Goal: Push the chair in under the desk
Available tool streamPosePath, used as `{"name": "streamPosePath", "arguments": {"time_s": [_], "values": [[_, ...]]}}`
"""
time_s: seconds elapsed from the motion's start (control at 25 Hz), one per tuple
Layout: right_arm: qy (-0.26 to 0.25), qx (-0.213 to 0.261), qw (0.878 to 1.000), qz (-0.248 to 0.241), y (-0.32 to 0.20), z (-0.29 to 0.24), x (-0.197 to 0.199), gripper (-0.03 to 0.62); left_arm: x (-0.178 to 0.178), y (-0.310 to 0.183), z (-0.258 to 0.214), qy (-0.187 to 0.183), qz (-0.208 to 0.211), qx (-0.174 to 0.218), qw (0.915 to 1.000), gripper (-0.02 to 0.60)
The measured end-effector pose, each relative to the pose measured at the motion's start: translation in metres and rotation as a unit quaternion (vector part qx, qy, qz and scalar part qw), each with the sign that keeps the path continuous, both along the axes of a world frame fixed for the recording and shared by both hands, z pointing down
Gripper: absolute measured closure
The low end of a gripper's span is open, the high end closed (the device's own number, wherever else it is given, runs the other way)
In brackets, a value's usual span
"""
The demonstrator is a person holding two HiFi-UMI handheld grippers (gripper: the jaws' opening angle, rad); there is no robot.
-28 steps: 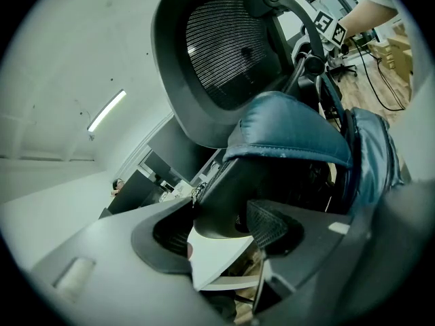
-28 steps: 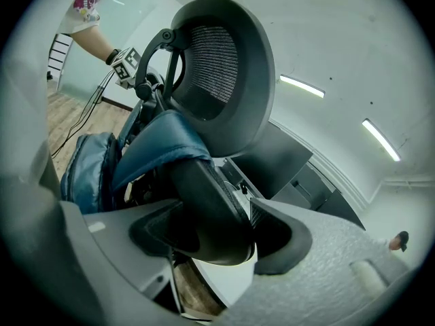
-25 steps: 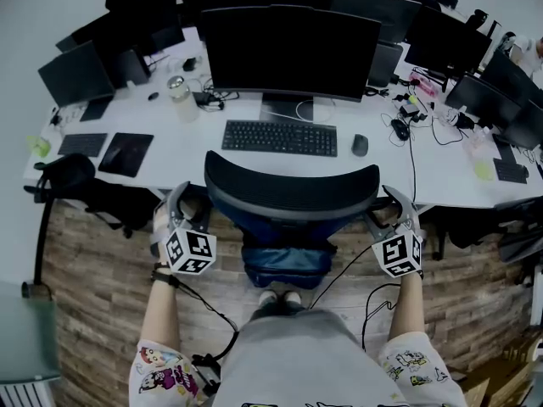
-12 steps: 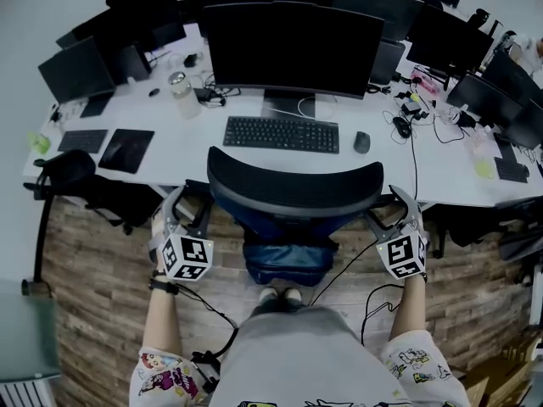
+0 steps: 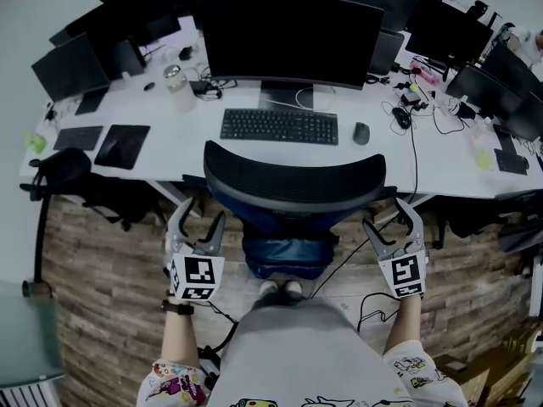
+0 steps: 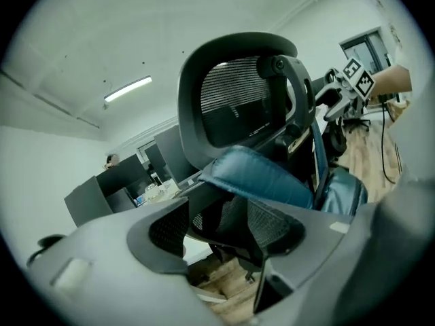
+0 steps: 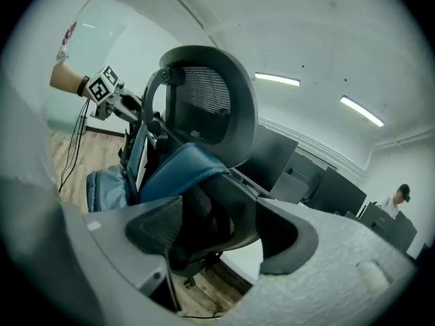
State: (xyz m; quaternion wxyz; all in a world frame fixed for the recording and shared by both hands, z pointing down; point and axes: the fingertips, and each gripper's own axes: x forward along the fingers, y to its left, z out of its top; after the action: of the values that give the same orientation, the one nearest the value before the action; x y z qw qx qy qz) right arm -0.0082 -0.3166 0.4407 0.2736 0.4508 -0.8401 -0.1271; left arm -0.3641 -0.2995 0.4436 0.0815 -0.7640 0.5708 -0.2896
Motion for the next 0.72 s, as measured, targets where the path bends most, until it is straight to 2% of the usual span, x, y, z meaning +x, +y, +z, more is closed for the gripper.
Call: {"name": "streamPosePath", "arguments": {"time_s": [0.12, 0.24, 0.48, 0.72], "values": [[-0.053, -0.009, 0.999, 0.007, 0.015, -0.004, -0.004, 0.278, 0.019, 0.008, -0.003, 0.038, 0.007, -0.002, 0.9993, 0.319], [-0.118, -0.023, 0.993, 0.013, 0.029, -0.005, -0.008, 0.327, 0.036, 0.016, -0.006, 0.084, 0.012, -0.003, 0.9964, 0.336], [-0.238, -0.054, 0.969, 0.025, 0.051, -0.002, -0.011, 0.382, 0.07, 0.032, -0.006, 0.167, 0.03, -0.024, 0.9852, 0.371], [-0.266, -0.07, 0.961, 0.022, 0.064, 0.0, -0.018, 0.458, 0.096, 0.045, 0.003, 0.202, 0.052, -0.054, 0.9765, 0.406]]}}
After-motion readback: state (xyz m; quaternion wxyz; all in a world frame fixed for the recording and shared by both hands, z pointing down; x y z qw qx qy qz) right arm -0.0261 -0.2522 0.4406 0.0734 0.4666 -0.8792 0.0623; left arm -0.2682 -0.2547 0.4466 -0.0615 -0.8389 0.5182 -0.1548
